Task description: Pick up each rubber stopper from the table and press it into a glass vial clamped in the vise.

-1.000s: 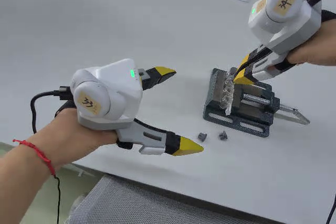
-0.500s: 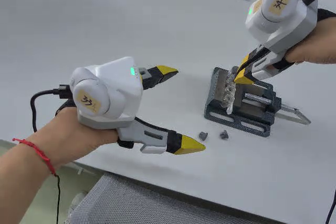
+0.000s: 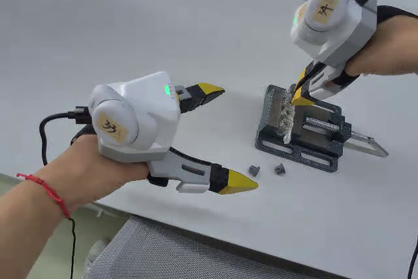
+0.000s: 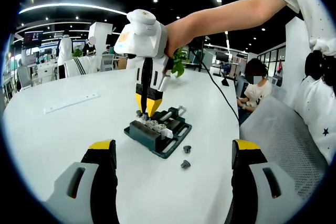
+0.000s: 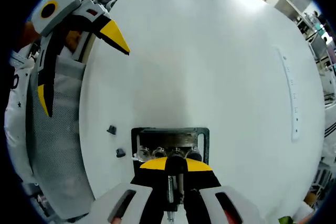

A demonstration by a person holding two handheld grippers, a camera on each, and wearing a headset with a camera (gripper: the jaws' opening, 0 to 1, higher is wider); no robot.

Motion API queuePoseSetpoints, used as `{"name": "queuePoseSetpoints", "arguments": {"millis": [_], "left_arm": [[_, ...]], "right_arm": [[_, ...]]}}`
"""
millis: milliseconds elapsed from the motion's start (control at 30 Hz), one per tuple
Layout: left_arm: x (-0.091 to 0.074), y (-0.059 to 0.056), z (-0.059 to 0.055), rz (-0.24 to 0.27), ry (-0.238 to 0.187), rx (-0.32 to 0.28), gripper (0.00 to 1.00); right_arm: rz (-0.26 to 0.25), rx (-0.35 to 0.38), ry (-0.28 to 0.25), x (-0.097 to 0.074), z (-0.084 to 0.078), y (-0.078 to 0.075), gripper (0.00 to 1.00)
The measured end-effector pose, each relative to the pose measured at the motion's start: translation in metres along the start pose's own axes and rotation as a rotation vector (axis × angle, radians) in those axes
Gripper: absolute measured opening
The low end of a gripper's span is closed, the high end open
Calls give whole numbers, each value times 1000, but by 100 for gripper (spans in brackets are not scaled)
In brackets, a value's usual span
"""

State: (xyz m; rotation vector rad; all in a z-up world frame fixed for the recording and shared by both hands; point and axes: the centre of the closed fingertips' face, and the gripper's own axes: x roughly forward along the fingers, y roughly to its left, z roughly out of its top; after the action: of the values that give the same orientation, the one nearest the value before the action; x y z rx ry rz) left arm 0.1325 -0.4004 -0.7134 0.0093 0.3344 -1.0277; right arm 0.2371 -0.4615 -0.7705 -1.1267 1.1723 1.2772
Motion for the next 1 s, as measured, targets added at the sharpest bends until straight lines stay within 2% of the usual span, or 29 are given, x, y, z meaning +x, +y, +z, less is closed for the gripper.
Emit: {"name": "queuePoseSetpoints", "arguments": {"millis": [267,633,767,900,1000], "left_arm": [[0,0,0,0,-4,-7,90],[4,0,4,-2,-17,-7,90],[5,-2,7,-6,-18,-3,90],[4,-2,8,-5,-20,-3,90],[4,-3,7,-4,-19,-5,90]], "right_arm": [[-2,-23,53,2,0,0,5],[-27,-6,99,5,0,-1,4],[-35,-33,78,3,-2,1,6],[-29,-21,22,1,-2,0,6],[-28,-18,3,2,-2,0,7]]}}
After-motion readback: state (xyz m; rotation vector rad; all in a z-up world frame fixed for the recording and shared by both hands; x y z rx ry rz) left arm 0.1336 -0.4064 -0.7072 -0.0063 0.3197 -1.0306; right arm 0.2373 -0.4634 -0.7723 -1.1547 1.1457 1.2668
